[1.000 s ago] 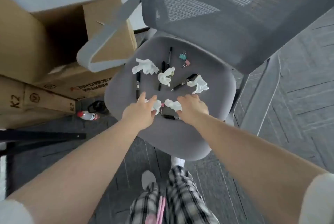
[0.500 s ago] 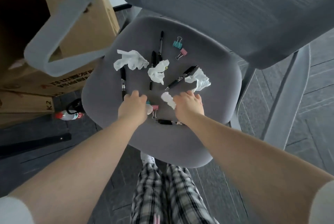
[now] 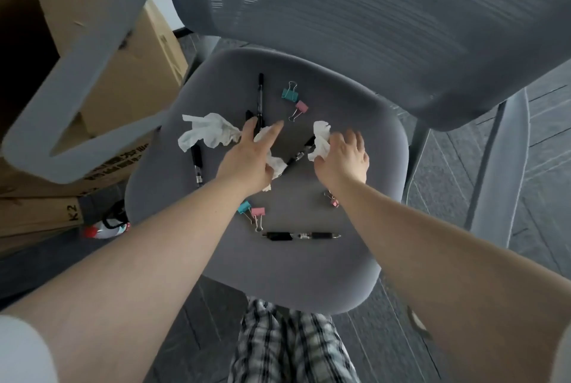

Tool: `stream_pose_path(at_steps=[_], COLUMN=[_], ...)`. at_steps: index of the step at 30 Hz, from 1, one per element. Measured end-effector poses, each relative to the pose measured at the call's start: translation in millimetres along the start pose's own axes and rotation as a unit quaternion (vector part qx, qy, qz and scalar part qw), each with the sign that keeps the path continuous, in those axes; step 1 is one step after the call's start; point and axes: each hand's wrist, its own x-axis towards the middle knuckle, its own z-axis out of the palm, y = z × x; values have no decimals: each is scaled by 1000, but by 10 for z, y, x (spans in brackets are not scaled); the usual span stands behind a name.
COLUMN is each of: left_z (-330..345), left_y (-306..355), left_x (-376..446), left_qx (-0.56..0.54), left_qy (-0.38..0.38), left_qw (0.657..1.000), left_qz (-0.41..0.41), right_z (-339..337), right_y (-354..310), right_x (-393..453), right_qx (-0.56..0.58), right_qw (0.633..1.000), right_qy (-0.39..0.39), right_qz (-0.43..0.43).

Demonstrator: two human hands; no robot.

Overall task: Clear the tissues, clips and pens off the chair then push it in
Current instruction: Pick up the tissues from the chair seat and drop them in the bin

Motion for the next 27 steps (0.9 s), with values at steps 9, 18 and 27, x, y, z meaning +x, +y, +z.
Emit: stream_pose_path(at_steps=[9,18,27], left_z=[90,-305,-189], left_y=[-158,-548,-818], left_x=[29,-44,239], left_qx=[-18,-26,4], left_qy=[84,124,6], left_qw=[995,986,985], left_qz=[49,-104,-174], right_z=[11,-79,196], right_y=[-78,-562,-798], right_x=[-46,-30,-60], right_qx=[17,80,10], right_qw=[999,992,989], right_qy=[33,34,-8], right_qz=[-31,-97,-149])
